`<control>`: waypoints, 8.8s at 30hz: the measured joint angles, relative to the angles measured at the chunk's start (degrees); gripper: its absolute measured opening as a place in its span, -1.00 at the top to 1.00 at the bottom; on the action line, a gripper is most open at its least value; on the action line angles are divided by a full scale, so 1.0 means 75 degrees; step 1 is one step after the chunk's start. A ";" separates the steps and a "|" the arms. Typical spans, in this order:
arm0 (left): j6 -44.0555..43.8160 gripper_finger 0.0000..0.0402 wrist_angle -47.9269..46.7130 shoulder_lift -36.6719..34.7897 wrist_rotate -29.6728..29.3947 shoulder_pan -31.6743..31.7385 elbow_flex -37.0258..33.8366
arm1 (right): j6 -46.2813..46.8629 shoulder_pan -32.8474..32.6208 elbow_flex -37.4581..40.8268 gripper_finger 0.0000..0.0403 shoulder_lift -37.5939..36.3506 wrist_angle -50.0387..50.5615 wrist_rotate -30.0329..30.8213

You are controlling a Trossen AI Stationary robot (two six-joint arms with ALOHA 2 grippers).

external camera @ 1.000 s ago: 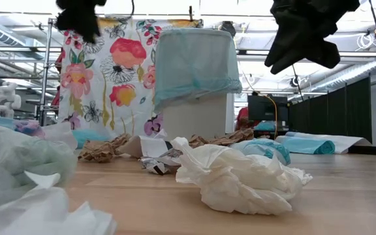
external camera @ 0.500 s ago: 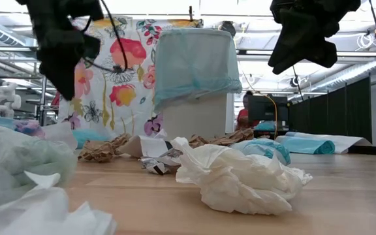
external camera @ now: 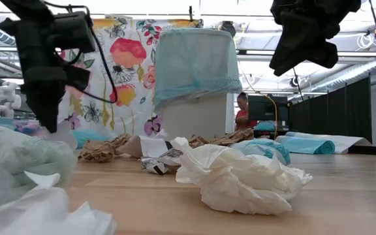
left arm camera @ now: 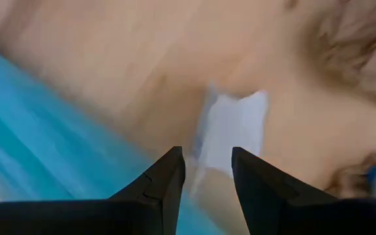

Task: Place trash/remove bag and relplace
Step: Put the white paper into the blue trash bag inside the white trash bin, then put the pink plastic into the blue trash bag inside the white trash bin, then put the brown paper into the blue trash bag inside the white trash bin

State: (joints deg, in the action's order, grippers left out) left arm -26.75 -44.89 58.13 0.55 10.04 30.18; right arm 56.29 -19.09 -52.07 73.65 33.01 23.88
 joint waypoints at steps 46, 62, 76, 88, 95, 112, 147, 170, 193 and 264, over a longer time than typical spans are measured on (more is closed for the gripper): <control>0.4014 0.88 0.1079 0.3420 -0.0874 0.1944 0.9003 | 0.0816 0.0204 0.0000 0.50 0.0000 -0.0386 0.0452; 0.3963 0.34 -0.0389 0.3582 -0.0208 0.1822 0.9555 | 0.1045 0.0184 0.0000 0.50 -0.0003 -0.0393 0.0431; 0.1538 0.33 -0.2857 0.2079 -0.1349 -0.0614 0.8447 | -0.0127 0.0184 0.0000 0.50 0.0065 -0.0401 0.0398; -0.2561 0.33 -0.2843 0.1793 -0.1075 -0.2981 0.5030 | -0.0788 0.0181 0.0000 0.50 0.0082 -0.0411 -0.0203; -0.3966 0.33 -0.1896 0.2214 -0.0849 -0.3712 0.3993 | -0.0868 0.0131 0.0000 0.50 0.0082 -0.0405 -0.0435; -0.4799 0.33 -0.0501 0.4178 -0.0072 -0.4173 0.2812 | -0.0889 -0.0291 0.0000 0.50 0.0085 -0.0370 -0.0440; -0.2238 1.00 -0.3544 0.2017 -0.2964 -0.2510 0.7264 | -0.0893 -0.0175 0.0003 0.50 0.0085 -0.0163 -0.0435; 0.5057 0.74 -0.0443 0.4894 0.0910 0.2757 1.0613 | 0.0821 0.1207 0.0002 0.50 0.0085 -0.0296 0.0047; 0.4383 0.30 -0.2973 0.3798 0.0796 0.2188 1.0893 | -0.0026 0.1204 0.0003 0.50 0.0085 -0.0327 0.0014; -0.6189 0.99 -0.3102 0.3048 -0.1888 -0.4932 0.5127 | -0.2850 0.0551 0.0003 0.50 0.0086 -0.1071 -0.1367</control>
State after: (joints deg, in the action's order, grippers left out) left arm -73.17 -68.15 80.99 -13.61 -26.94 68.64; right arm 34.92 -14.96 -52.05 74.29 24.99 13.63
